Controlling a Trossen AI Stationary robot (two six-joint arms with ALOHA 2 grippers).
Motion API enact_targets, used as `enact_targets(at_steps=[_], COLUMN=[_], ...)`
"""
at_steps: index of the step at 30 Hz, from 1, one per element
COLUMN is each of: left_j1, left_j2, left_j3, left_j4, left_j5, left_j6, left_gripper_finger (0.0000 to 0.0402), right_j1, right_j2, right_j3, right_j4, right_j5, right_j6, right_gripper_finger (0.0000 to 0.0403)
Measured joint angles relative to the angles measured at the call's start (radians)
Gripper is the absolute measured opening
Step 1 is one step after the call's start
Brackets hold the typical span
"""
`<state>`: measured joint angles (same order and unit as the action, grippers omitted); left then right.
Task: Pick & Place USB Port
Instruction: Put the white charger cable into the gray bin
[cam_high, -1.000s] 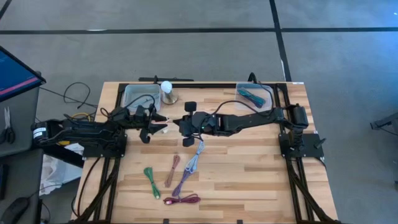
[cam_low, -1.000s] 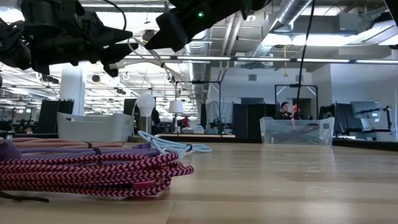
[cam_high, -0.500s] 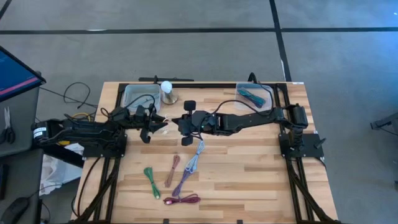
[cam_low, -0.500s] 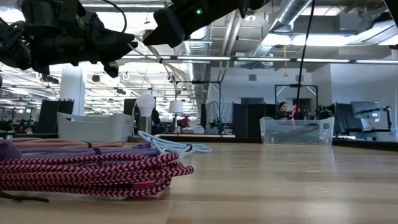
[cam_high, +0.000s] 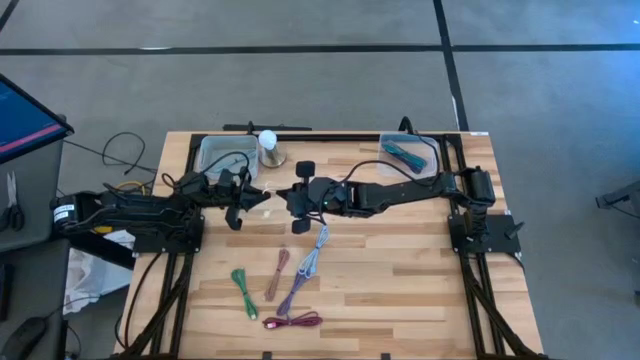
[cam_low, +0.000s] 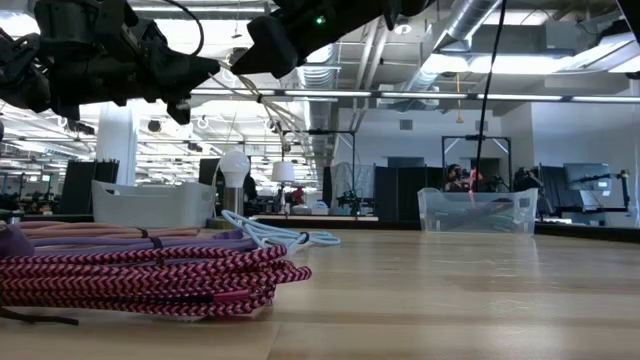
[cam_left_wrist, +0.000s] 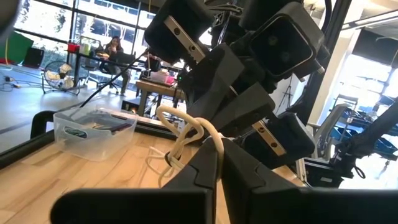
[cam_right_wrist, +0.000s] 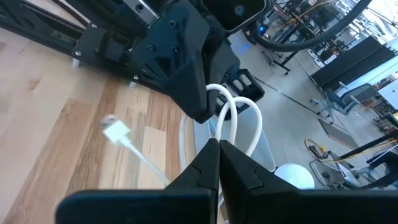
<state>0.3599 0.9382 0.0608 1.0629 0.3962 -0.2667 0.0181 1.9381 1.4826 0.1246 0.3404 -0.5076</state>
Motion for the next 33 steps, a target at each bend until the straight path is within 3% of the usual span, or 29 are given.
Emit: enact_targets(at_steps=[5,10,16,22,27,33], left_j1=[0.001,0.041,0.105,0.2,0.305,0.422], left_j2=[0.0,-0.01,-0.035,-0.142,-0.24,-0.337], left_j3=[0.0,0.0,0.0,0.0,0.0,-0.001], left_j4=[0.0,0.0,0.0,-0.001,-0.101,-0.158], left_j5=[-0.024,-0.044,-0.045,-0.043,-0.035,0.1], left_j6=[0.027,0.051,0.053,0.053,0.053,0.018], left_gripper_finger=[0.0007,0.0006,0.0006,0.0006,0.0006,0.0006], right_j1=[0.004,0.008,0.007,-0.005,0.025,0.109], right_j2=[-0.029,-0.105,-0.22,-0.336,-0.451,-0.624], right_j3=[-0.001,-0.001,-0.001,-0.009,-0.123,-0.316], right_j4=[-0.068,-0.25,-0.468,-0.732,-0.809,-0.739], right_j5=[0.033,0.08,0.08,0.08,0.081,0.09], right_j6=[-0.016,-0.011,0.085,0.241,0.32,0.372], right_gripper_finger=[0.0007,0.0026,0.0042,0.0034,0.0015,0.0001])
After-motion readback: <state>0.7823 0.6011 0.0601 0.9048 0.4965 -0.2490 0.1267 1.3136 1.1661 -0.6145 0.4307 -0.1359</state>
